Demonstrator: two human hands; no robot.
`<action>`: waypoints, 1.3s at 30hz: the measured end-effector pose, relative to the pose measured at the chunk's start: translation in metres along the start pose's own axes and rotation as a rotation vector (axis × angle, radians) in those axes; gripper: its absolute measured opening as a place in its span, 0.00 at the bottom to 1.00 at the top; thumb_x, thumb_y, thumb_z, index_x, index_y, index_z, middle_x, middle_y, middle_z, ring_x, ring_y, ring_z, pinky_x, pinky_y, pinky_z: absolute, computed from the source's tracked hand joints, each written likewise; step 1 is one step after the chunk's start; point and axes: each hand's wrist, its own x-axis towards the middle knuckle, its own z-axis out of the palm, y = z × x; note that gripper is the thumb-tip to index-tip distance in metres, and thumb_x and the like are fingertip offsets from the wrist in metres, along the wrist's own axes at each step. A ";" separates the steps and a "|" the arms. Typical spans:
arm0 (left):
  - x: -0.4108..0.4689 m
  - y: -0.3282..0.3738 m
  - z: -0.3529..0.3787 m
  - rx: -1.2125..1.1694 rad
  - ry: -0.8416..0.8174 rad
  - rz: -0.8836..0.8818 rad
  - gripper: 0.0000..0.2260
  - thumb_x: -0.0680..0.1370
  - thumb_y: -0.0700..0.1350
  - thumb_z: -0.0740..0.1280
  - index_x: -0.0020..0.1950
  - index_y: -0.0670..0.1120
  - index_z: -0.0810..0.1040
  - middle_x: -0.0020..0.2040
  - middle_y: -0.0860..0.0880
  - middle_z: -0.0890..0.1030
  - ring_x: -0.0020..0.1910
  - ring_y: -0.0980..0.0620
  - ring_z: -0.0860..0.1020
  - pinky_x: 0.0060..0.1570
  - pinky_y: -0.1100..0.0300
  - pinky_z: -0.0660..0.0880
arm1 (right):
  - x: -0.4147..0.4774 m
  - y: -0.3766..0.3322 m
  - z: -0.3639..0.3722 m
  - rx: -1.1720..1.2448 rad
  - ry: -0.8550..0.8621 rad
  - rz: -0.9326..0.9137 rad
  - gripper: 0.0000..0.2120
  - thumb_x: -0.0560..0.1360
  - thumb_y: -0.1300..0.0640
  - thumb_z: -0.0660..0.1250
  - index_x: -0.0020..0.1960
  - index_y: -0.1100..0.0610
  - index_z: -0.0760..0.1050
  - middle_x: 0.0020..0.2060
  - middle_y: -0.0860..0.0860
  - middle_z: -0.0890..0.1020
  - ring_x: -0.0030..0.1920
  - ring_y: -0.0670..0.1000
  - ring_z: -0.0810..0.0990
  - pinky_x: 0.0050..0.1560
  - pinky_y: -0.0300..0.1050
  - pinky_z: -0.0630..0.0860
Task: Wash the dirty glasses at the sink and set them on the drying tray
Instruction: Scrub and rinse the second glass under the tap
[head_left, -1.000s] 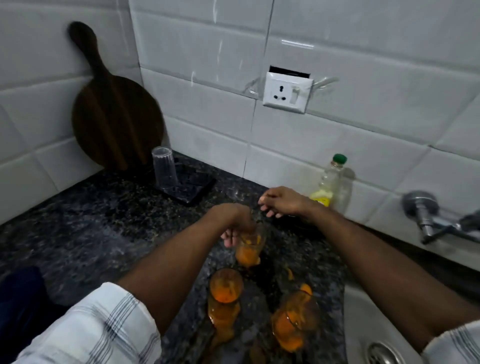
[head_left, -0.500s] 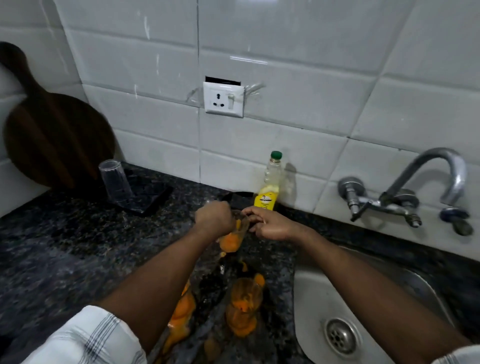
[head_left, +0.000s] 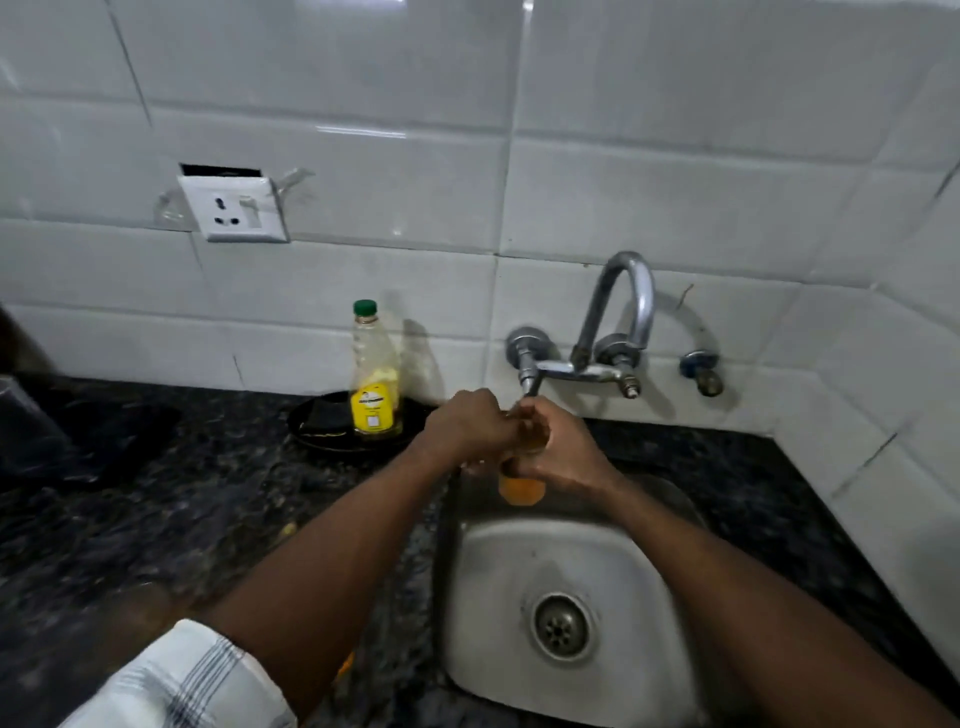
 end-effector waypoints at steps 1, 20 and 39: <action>0.005 0.010 0.005 -0.091 -0.017 -0.023 0.30 0.75 0.68 0.61 0.37 0.42 0.82 0.30 0.46 0.83 0.32 0.47 0.83 0.41 0.55 0.82 | -0.004 0.006 -0.011 0.004 0.044 0.017 0.30 0.58 0.57 0.81 0.58 0.51 0.75 0.49 0.46 0.83 0.51 0.45 0.82 0.54 0.47 0.81; 0.078 0.043 0.037 -0.324 0.296 -0.127 0.18 0.80 0.53 0.64 0.50 0.38 0.82 0.48 0.40 0.85 0.48 0.41 0.81 0.41 0.56 0.72 | -0.001 0.024 -0.066 -0.042 0.275 0.127 0.28 0.60 0.51 0.82 0.55 0.51 0.74 0.46 0.45 0.82 0.45 0.42 0.79 0.40 0.36 0.71; 0.016 0.037 0.117 -1.489 -0.517 -0.328 0.31 0.80 0.65 0.54 0.60 0.38 0.79 0.46 0.38 0.83 0.40 0.42 0.81 0.34 0.56 0.78 | -0.034 0.015 -0.060 0.075 0.251 0.181 0.26 0.63 0.54 0.81 0.57 0.53 0.76 0.48 0.47 0.83 0.49 0.47 0.82 0.48 0.43 0.79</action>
